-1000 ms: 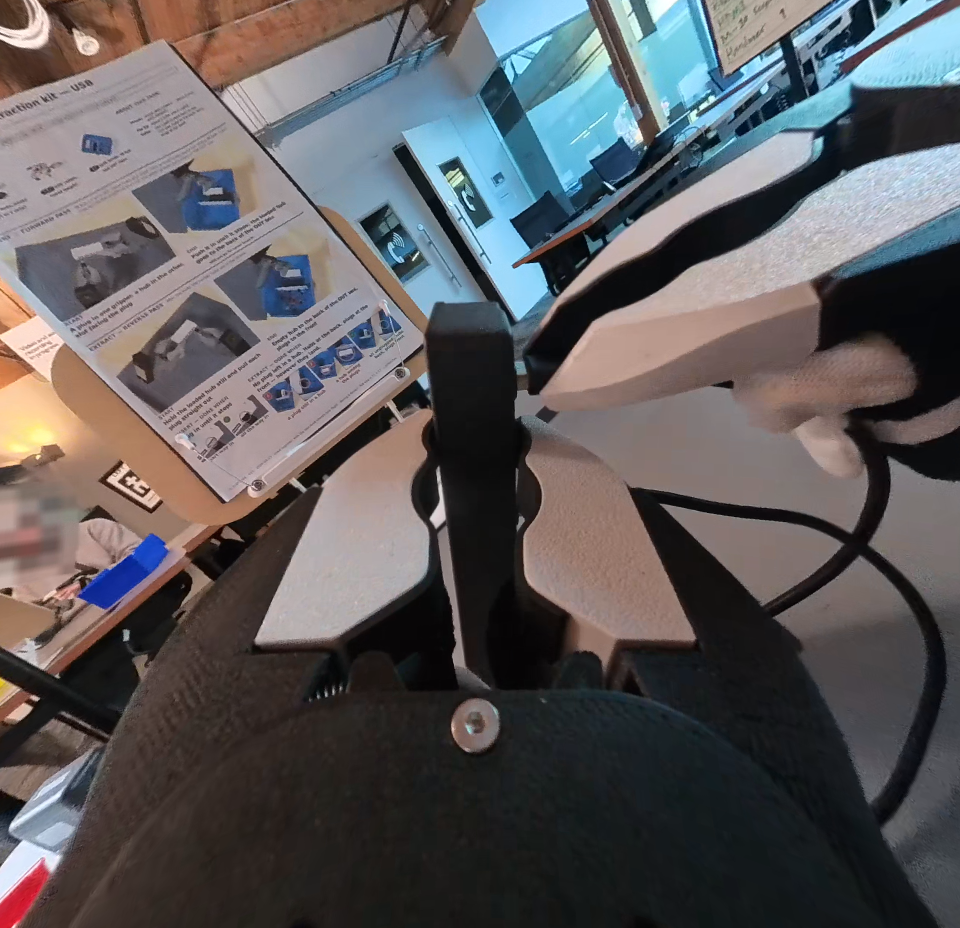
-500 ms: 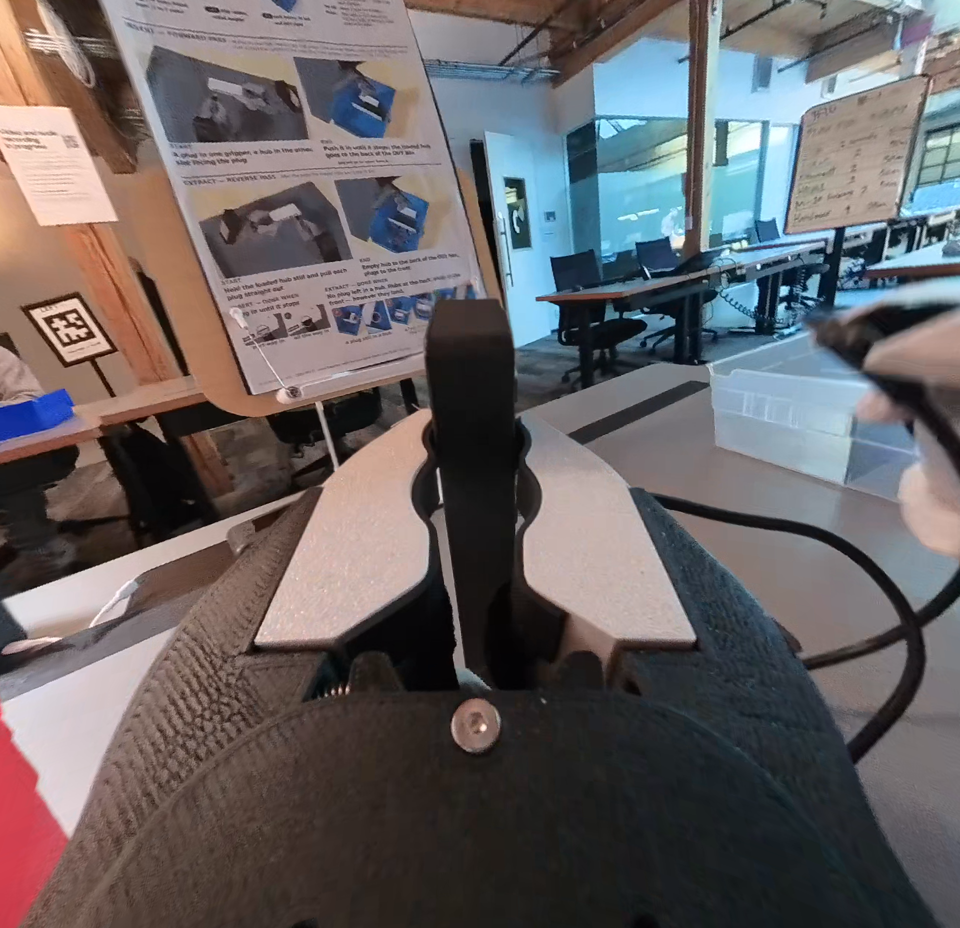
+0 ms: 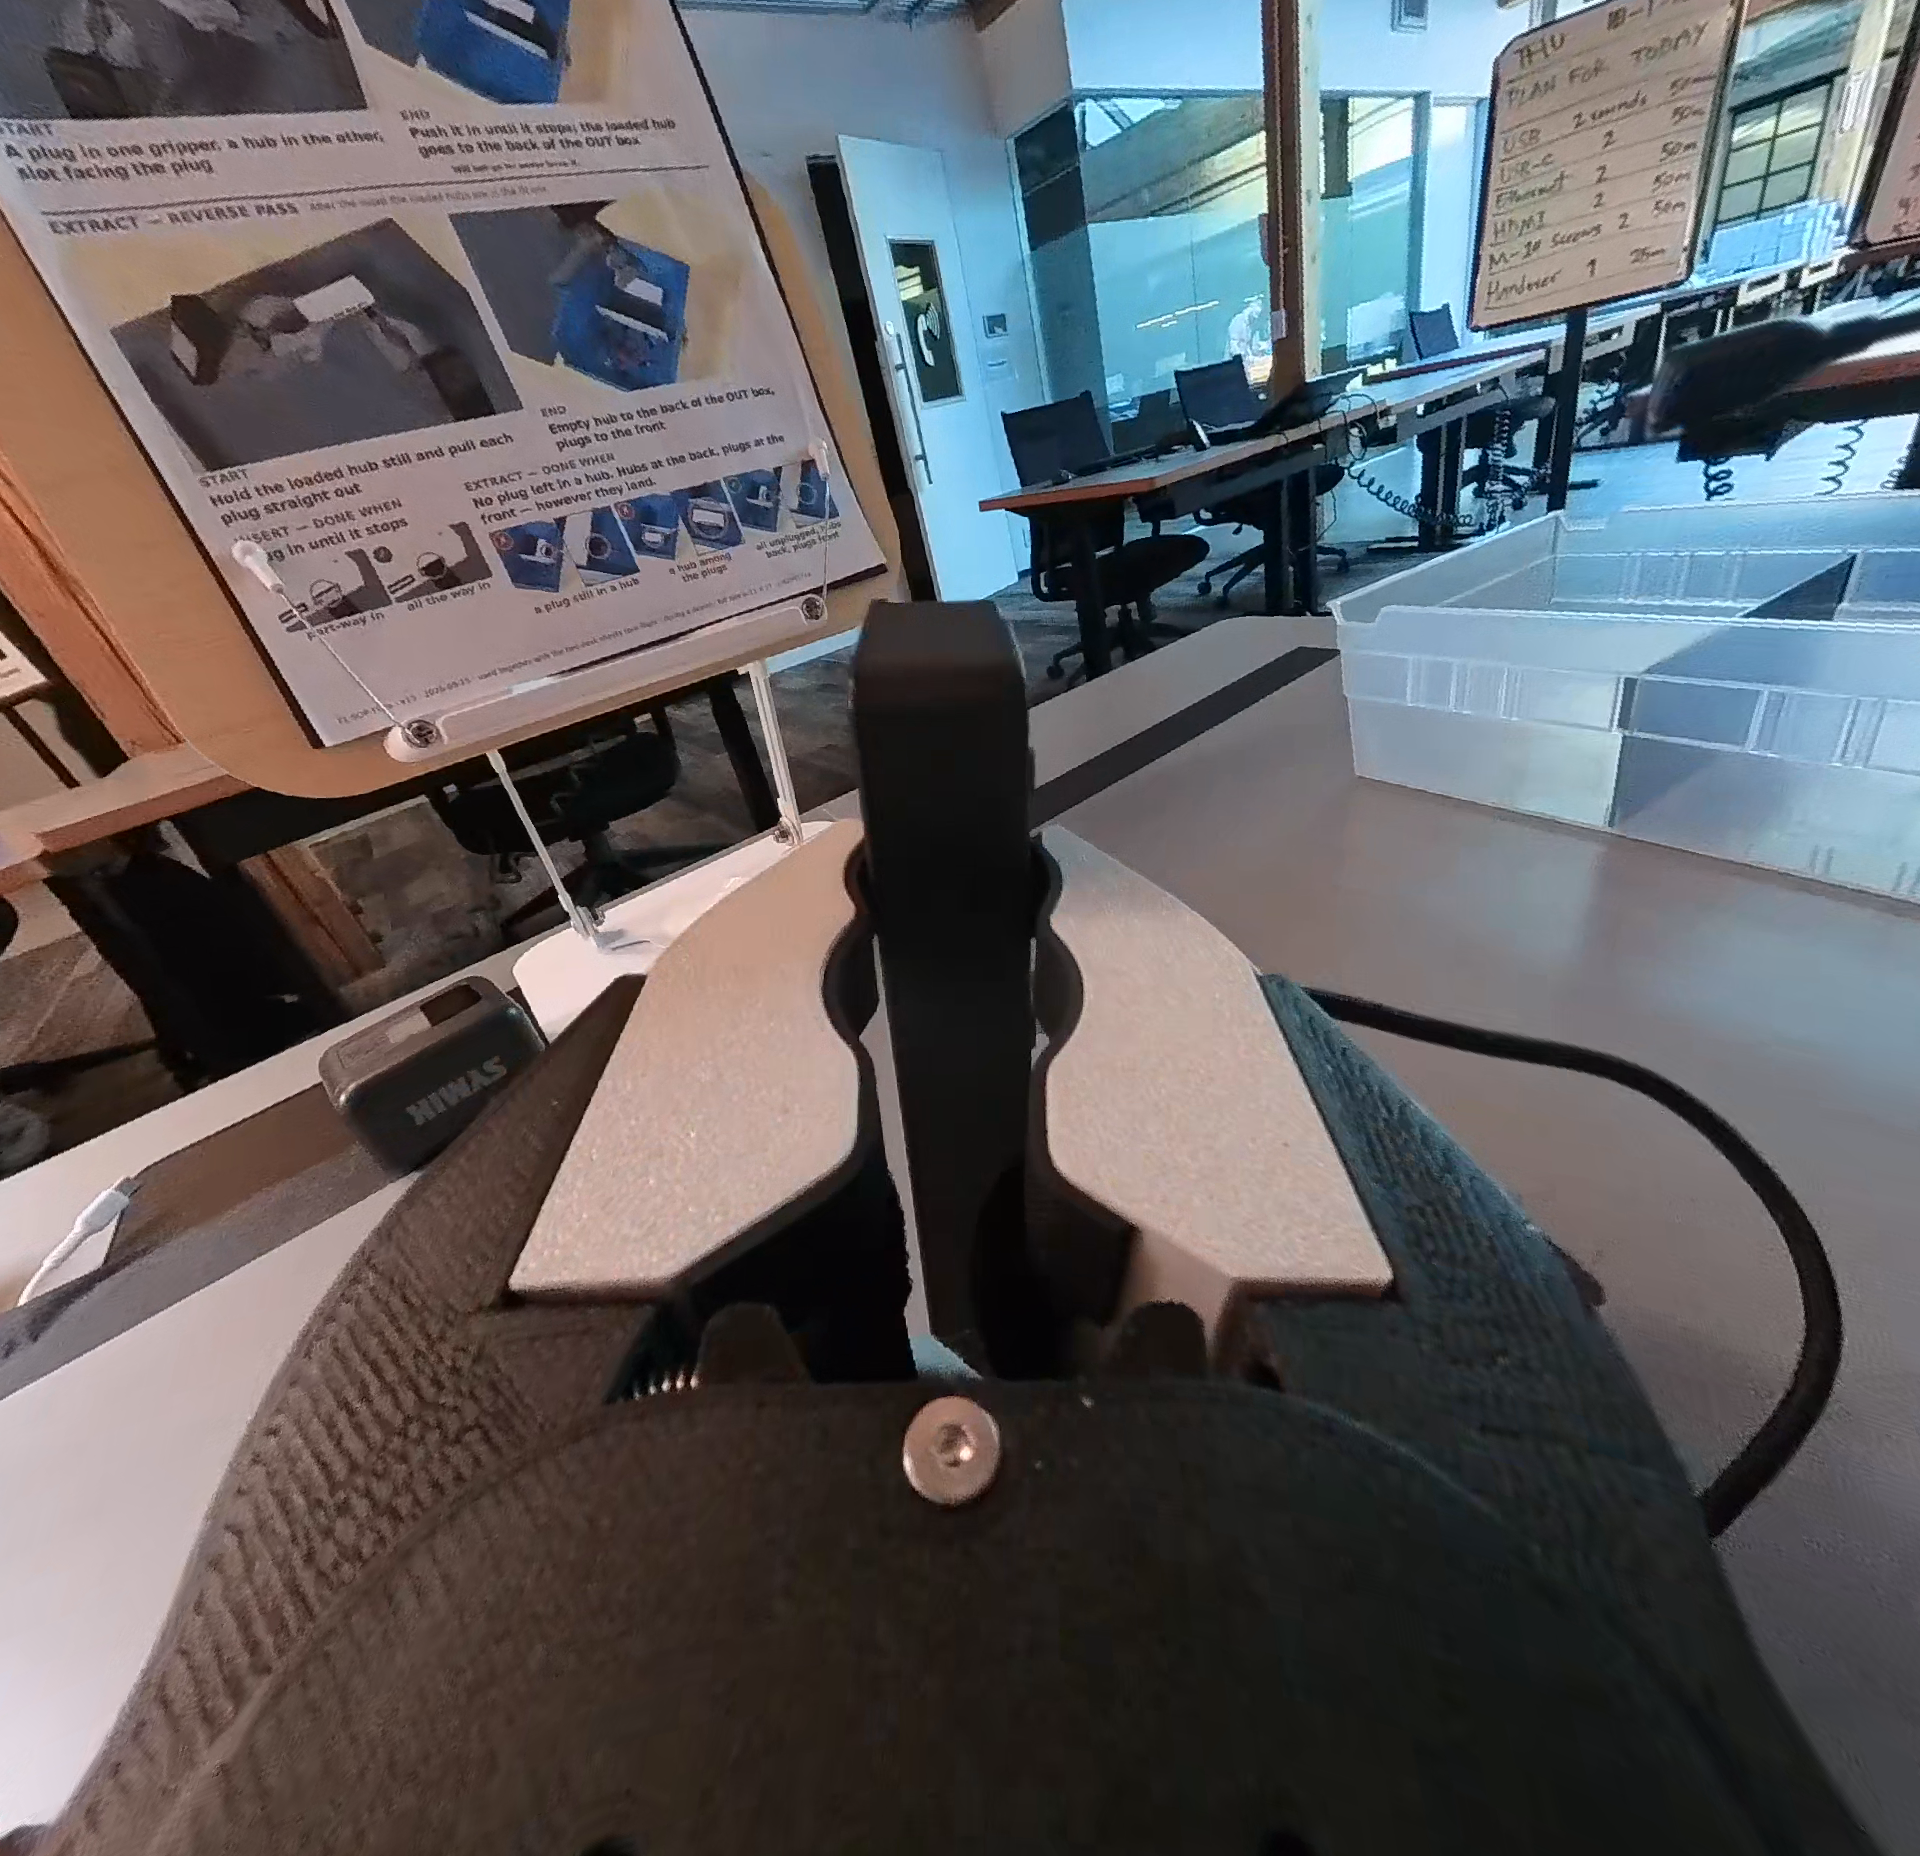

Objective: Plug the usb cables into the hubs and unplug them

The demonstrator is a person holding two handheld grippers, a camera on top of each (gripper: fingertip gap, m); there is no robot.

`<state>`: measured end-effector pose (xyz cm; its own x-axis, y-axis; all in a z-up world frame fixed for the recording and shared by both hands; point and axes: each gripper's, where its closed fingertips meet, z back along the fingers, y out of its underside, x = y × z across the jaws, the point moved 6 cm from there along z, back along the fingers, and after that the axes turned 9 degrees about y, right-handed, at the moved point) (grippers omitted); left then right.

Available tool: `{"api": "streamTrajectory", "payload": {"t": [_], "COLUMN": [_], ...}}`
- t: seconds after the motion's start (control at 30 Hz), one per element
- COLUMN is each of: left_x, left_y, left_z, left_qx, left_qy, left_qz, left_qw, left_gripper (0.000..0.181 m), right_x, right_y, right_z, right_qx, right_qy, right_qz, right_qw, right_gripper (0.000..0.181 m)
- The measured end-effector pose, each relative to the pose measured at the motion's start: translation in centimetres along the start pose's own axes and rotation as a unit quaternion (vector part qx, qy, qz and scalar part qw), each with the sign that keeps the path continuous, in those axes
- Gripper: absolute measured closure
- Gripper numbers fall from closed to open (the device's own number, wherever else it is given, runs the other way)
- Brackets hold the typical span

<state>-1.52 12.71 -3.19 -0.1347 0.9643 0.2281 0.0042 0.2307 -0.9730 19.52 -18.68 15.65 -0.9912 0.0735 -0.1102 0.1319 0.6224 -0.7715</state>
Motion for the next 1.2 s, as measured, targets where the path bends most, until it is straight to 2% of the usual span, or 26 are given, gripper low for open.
{"api": "streamTrajectory", "payload": {"t": [0.07, 0.17, 0.3, 0.43, 0.53, 0.57, 0.63, 0.77, 0.83, 0.97, 1.03, 1.07, 1.13, 1.2], "left_x": [-0.2, -0.5, -0.8, -0.6, -0.6, -0.6, -0.6, -0.8, -0.8, -0.8, -0.9, -0.8, -0.8, -0.8], "left_y": [0.0, 0.1, 0.2, 0.3, 0.3, 0.3, 0.3, 0.3, 0.3, 0.3, 0.3, 0.3, 0.3, 0.3], "left_z": [-0.1, -0.3, -0.4, -0.4, -0.4, -0.4, -0.5, -0.6, -0.6, -0.6, -0.6, -0.6, -0.6, -0.6], "left_qx": [0.003, 0.007, 0.011, 0.010, 0.010, 0.010, 0.010, 0.013, 0.014, 0.016, 0.016, 0.017, 0.017, 0.018], "left_qy": [0.005, 0.012, 0.017, 0.018, 0.018, 0.019, 0.021, 0.024, 0.025, 0.026, 0.026, 0.026, 0.026, 0.027], "left_qz": [-0.006, -0.017, -0.025, -0.021, -0.020, -0.020, -0.021, -0.028, -0.029, -0.032, -0.032, -0.032, -0.032, -0.033], "left_qw": [1.000, 1.000, 0.999, 1.000, 1.000, 1.000, 1.000, 0.999, 0.999, 0.999, 0.999, 0.999, 0.999, 0.999], "left_gripper": [0.156, 0.156, 0.156, 0.156, 0.156, 0.156, 0.156, 0.155, 0.156, 0.156, 0.155, 0.156, 0.155, 0.156], "right_x": [-2.3, -5.3, -7.6, -7.9, -8.7, -8.8, -8.7, -8.3, -8.6, -9.7, -10.3, -10.6, -10.9, -10.6], "right_y": [-0.7, -0.1, 3.1, 5.3, 8.8, 10.3, 13.5, 18.7, 20.7, 24.0, 25.3, 25.8, 26.3, 26.1], "right_z": [1.4, 2.8, 3.8, 4.5, 5.7, 6.2, 7.7, 10.8, 11.6, 12.7, 13.1, 13.0, 12.7, 12.3], "right_qx": [0.015, 0.058, 0.151, 0.189, 0.297, 0.346, 0.462, 0.669, 0.722, 0.789, 0.811, 0.813, 0.812, 0.809], "right_qy": [0.024, 0.048, 0.027, -0.017, -0.003, -0.007, -0.029, -0.074, -0.081, -0.082, -0.088, -0.087, -0.090, -0.095], "right_qz": [0.005, 0.018, -0.025, -0.084, -0.038, -0.011, 0.037, 0.128, 0.164, 0.224, 0.264, 0.285, 0.301, 0.282], "right_qw": [1.000, 0.997, 0.988, 0.978, 0.954, 0.938, 0.886, 0.729, 0.668, 0.565, 0.515, 0.501, 0.492, 0.506], "right_gripper": [0.165, 0.165, 0.164, 0.165, 0.164, 0.164, 0.165, 0.164, 0.164, 0.167, 0.161, 0.157, 0.157, 0.155]}}
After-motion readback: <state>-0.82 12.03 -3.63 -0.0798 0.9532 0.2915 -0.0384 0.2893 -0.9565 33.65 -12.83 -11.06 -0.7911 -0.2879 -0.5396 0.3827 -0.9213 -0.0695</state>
